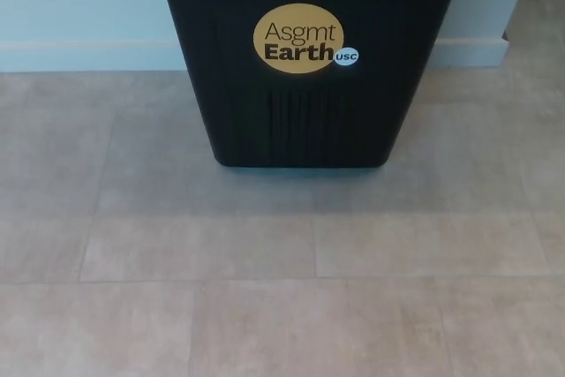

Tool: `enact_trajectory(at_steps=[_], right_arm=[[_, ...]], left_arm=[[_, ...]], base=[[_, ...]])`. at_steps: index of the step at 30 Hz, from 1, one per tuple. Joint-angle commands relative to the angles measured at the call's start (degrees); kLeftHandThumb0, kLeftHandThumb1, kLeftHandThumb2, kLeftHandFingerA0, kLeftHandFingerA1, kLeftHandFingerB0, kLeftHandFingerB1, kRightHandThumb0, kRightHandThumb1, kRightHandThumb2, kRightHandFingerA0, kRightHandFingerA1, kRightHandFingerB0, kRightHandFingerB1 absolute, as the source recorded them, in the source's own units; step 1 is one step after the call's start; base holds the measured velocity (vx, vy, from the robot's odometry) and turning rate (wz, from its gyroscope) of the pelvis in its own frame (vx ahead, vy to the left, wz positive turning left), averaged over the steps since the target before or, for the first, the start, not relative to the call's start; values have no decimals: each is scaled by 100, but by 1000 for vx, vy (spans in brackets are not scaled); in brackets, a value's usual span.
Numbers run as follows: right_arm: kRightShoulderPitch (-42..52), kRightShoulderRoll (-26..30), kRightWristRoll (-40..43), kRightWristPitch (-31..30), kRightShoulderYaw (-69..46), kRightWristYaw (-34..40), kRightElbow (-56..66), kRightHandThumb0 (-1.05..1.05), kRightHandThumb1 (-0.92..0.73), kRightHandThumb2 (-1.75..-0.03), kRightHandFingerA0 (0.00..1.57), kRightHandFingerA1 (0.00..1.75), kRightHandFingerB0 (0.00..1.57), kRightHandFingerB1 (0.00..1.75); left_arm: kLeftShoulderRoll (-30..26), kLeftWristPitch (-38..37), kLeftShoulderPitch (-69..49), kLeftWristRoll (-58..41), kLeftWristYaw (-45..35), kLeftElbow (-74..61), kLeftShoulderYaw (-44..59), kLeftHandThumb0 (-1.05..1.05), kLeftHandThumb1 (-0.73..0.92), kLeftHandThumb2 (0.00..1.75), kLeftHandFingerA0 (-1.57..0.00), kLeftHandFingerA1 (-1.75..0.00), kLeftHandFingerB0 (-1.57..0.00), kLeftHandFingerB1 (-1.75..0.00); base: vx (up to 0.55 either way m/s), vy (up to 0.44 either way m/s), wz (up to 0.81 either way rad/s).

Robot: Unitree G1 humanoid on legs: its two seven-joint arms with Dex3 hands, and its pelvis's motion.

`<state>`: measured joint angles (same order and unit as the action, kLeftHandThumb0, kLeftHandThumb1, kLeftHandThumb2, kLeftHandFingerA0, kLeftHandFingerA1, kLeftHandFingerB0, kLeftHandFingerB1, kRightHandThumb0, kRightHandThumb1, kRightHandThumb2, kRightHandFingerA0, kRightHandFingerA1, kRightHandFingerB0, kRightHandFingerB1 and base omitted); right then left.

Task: The robot walks towards the trash can and uses its left hand to grab the trash lying on trashcan and throw it inside

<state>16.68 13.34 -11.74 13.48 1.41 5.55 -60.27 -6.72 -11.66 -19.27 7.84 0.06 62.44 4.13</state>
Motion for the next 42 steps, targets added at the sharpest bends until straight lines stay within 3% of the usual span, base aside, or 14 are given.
enact_trajectory(at_steps=[1,2,4,5,6,7,17,18,31,32,36,37,38,42], right_arm=[[-113,580,175,892,-276,-27,150,-53,-42,-72,15,48,24,44],[-329,970,53,692,-220,-286,194,-58,-54,-57,12,39,20,34],[-355,1224,84,657,-245,-515,276,-59,-53,-56,11,43,19,35],[-371,1321,185,660,-314,-633,300,-36,-33,-91,0,52,0,49],[-425,1397,269,642,-377,-722,294,-36,-33,-91,0,52,0,49],[-440,1401,290,648,-401,-709,279,-62,-42,-74,4,47,13,44],[-461,1172,139,1059,-350,-303,-56,-58,-44,-74,16,50,22,44],[-448,1180,109,1066,-326,-287,-47,-50,-55,-57,20,42,28,33],[-502,1496,32,1155,-321,-211,-203,-48,-55,-57,23,42,30,34],[-517,1512,83,1142,-356,-249,-195,-50,-55,-56,23,43,30,35],[-510,1580,116,1152,-372,-320,-88,-50,-56,-57,22,43,30,34],[-551,1580,92,1164,-359,-279,-141,-51,-54,-56,23,44,32,34],[-604,1581,7,1222,-304,-171,-238,-57,-43,-74,19,49,25,44],[-560,1620,-86,1270,-180,-170,-186,-54,-42,-71,17,49,22,43]], left_arm=[[-245,-783,-102,-757,-331,-132,673,-99,32,71,-100,-54,-94,-42],[-439,-692,-17,-860,-458,-144,864,-90,30,71,-102,-53,-87,-45],[-584,-658,25,-849,-529,-121,989,-93,30,71,-104,-51,-87,-44],[-694,-690,90,-808,-543,8,1020,-90,29,72,-101,-53,-90,-49],[-796,-735,170,-780,-561,161,1051,-90,29,72,-101,-53,-90,-49],[-822,-776,151,-768,-566,175,1055,-91,30,73,-97,-57,-90,-50],[-885,-698,136,-764,-624,432,1082,-98,32,72,-102,-52,-89,-44],[-937,-653,131,-757,-643,412,1071,-100,34,73,-105,-50,-91,-42],[-1201,-697,242,-918,-912,483,1184,-78,24,70,-98,-61,-95,-51],[-1221,-691,279,-920,-883,502,1193,-75,33,53,-97,-61,-95,-50],[-1286,-703,315,-886,-794,480,1178,-79,35,52,-97,-64,-91,-53],[-1311,-748,317,-858,-775,459,1154,-94,31,73,-92,-64,-93,-47],[-1345,-834,327,-851,-820,473,1138,-100,34,71,-98,-55,-93,-44],[-1346,-848,336,-847,-858,552,1104,-93,31,68,-105,-49,-92,-43]], base=[[0,0,0],[0,0,0],[0,0,0],[0,0,0],[0,0,0],[0,0,0],[0,0,0],[0,0,0],[0,0,0],[0,0,0],[20,-8,1],[156,-16,3],[7,-3,7],[-1,-16,0]])
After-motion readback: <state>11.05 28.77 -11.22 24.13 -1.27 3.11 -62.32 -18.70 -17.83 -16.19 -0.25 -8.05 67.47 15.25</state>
